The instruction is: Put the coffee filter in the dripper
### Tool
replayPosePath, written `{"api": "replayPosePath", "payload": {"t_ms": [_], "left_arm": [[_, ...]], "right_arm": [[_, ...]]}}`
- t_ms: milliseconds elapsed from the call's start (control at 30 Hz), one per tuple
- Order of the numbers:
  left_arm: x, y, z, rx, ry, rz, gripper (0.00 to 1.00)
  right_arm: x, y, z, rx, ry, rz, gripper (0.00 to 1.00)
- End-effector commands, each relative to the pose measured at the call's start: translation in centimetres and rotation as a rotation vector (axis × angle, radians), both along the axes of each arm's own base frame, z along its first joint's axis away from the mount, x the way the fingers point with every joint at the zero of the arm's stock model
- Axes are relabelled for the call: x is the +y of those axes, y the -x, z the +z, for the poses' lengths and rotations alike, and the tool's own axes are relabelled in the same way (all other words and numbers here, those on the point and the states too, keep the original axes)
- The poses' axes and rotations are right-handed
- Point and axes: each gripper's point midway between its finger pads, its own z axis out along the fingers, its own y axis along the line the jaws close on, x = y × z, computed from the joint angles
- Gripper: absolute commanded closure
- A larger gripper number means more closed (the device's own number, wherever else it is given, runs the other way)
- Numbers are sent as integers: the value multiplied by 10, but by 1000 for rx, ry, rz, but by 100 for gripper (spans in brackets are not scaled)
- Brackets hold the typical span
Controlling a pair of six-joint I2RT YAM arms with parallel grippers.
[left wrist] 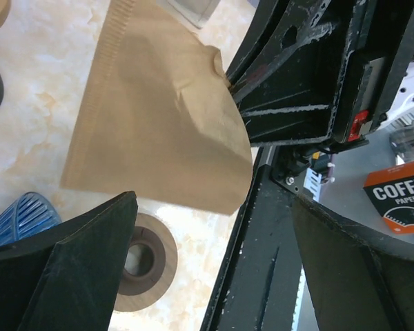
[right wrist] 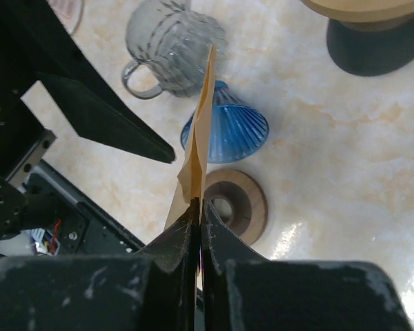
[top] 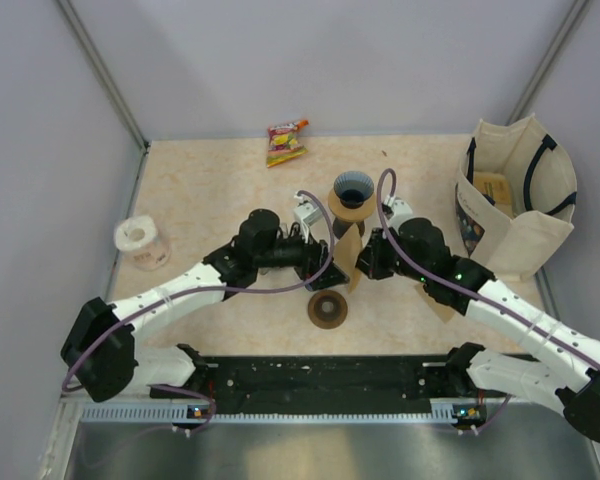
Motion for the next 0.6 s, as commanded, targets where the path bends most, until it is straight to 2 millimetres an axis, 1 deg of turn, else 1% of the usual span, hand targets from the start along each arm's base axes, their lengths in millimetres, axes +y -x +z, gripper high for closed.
{"api": "replayPosePath", "payload": {"t_ms": [0,200,300,400,567], "left_arm": [[-17,1,49,-80,141,-64,2],[-23,6,48,-73,159,-107,2],[-22,4,44,-69,149,-99,2],[-20,2,43,-81,137,-81,5],[-13,-1,42,-103,118,-37,13]], "right_arm": [[29,4,36,-55,-152,99,100],[41,7,47,-80,-216,157,100],[45,10,52,-87,-237,187,100],[44,12,54,-94,-243,192,100],[36,14,47,-87,-208,177,100]]}}
